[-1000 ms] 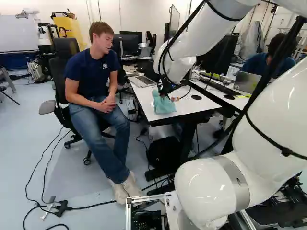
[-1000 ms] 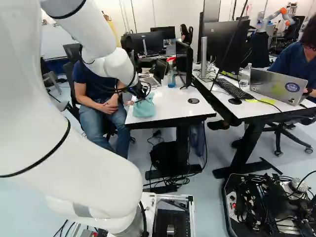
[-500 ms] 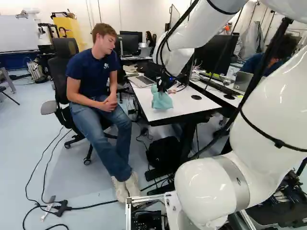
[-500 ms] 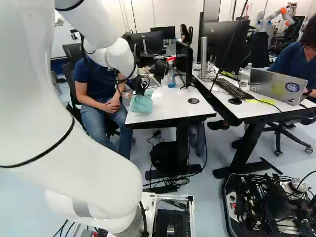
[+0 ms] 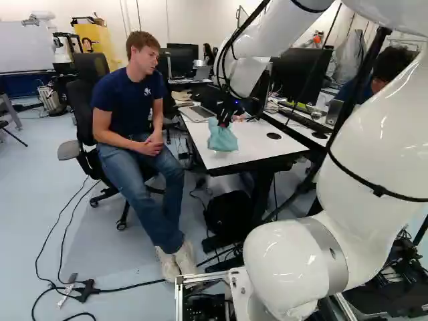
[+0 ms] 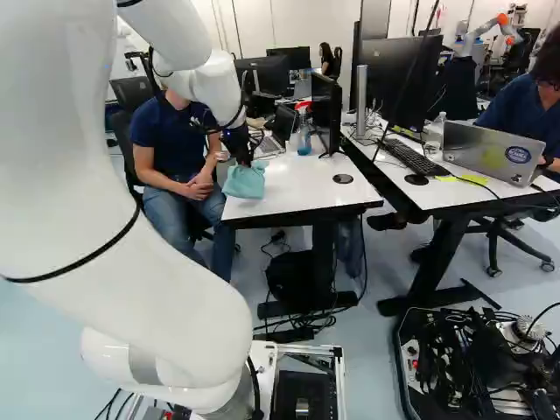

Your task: Clean the table with the green towel

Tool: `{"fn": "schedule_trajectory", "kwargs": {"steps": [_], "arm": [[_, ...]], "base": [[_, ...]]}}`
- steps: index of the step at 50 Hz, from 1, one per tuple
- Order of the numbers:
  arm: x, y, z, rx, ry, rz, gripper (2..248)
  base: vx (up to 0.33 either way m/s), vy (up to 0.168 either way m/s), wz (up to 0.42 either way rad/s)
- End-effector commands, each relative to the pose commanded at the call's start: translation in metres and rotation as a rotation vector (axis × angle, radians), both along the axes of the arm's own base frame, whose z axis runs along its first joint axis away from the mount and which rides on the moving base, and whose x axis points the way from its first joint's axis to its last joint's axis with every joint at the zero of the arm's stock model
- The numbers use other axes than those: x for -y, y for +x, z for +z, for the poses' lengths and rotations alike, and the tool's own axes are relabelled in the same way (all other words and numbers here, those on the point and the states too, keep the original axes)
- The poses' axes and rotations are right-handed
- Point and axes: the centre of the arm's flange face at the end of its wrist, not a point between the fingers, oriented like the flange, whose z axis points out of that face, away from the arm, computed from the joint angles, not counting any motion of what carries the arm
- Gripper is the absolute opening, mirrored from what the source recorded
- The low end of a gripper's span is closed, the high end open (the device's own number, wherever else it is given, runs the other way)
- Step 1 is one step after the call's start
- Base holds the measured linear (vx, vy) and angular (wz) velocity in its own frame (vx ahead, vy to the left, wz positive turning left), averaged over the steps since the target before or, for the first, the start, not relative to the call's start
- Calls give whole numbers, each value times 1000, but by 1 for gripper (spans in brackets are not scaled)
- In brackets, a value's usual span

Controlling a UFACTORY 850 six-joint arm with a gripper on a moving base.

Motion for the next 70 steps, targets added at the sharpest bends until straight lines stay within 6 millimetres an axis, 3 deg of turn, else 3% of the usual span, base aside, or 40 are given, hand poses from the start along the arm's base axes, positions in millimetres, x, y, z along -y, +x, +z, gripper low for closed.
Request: {"fn": "schedule_trajectory", "kwargs": {"steps": [22, 34, 70], "arm": [[1, 5, 23, -157, 101, -5, 31], [8, 3, 37, -159, 120, -16, 31], [10, 2, 39, -155, 121, -20, 31]], "base": [[0, 0, 0], [0, 0, 0], [0, 0, 0]]}}
